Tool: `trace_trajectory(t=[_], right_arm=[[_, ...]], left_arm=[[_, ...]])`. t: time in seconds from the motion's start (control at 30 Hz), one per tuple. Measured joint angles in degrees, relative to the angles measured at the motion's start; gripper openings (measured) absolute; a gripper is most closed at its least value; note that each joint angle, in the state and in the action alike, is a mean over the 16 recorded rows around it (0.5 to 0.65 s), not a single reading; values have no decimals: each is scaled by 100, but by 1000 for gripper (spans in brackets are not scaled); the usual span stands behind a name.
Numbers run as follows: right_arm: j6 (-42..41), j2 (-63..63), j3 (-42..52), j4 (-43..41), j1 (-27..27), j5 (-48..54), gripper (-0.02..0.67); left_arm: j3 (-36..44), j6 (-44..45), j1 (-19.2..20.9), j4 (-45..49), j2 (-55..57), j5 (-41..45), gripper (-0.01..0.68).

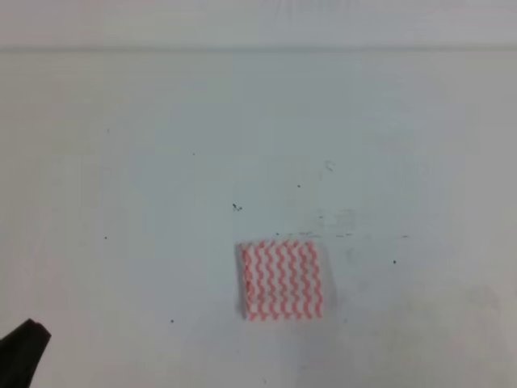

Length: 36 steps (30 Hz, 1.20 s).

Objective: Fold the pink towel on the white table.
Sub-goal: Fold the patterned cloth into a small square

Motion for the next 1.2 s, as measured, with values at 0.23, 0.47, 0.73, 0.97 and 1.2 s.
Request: trace_trajectory(t=[0.23, 0.47, 0.73, 0.97, 1.2], right_arm=[[-113, -276, 940, 11, 0, -652, -18], [-148, -305, 1420, 26, 0, -815, -18], [-151, -312, 1550, 27, 0, -916, -18], [-123, -299, 1548, -105, -77, -939, -18], [-146, -357, 1545, -185, -873, -897, -18]], left_arm=[[361, 0, 0, -23, -169, -91, -4], [383, 0, -2, -23, -160, -59, -4], [376, 0, -2, -25, -167, -46, -4], [389, 2, -2, -21, -152, -68, -3], [410, 7, -2, -15, -138, -82, -3]])
